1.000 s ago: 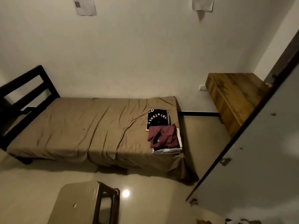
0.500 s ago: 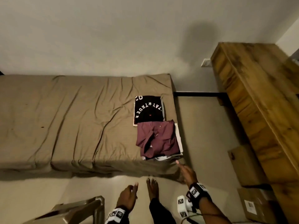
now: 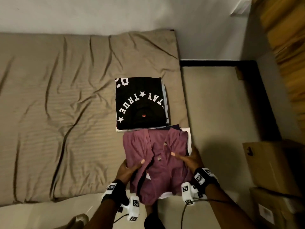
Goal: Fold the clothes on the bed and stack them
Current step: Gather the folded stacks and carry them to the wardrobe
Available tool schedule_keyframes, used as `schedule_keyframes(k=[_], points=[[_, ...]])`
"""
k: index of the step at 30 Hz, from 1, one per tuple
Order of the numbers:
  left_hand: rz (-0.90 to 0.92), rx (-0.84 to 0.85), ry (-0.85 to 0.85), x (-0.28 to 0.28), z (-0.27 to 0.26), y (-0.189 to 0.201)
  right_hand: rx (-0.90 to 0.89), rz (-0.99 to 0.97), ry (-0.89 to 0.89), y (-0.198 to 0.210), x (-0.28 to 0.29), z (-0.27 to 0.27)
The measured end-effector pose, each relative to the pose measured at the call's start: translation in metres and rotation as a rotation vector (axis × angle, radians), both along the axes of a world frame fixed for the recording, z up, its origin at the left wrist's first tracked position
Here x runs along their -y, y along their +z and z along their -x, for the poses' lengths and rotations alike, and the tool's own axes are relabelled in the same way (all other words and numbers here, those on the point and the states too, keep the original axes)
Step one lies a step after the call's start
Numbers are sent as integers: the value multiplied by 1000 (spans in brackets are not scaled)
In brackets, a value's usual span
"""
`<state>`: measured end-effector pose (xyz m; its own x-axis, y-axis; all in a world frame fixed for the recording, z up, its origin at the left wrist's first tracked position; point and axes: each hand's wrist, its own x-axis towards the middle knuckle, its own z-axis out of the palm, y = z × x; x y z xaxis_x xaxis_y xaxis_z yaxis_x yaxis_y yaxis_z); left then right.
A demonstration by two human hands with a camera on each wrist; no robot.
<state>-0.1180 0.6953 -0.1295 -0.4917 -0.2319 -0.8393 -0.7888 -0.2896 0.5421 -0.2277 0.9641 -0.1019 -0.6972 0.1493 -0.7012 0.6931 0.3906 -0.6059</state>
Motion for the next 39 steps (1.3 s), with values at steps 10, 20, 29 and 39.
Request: schedule_keyframes(k=[10,20,29,39], points=[[-473,95,26,-8,13,-17,177,248,-75,-20,-21,-1],[-533,55,102,-6,-5,-11,364,604,-287,8,-12,-22],[-265,123,-20,2,-58,-13,418,544,-445,-1,-9,-113],[-469,36,-120,9,-77,2,276,619,-516,16,7,-161]])
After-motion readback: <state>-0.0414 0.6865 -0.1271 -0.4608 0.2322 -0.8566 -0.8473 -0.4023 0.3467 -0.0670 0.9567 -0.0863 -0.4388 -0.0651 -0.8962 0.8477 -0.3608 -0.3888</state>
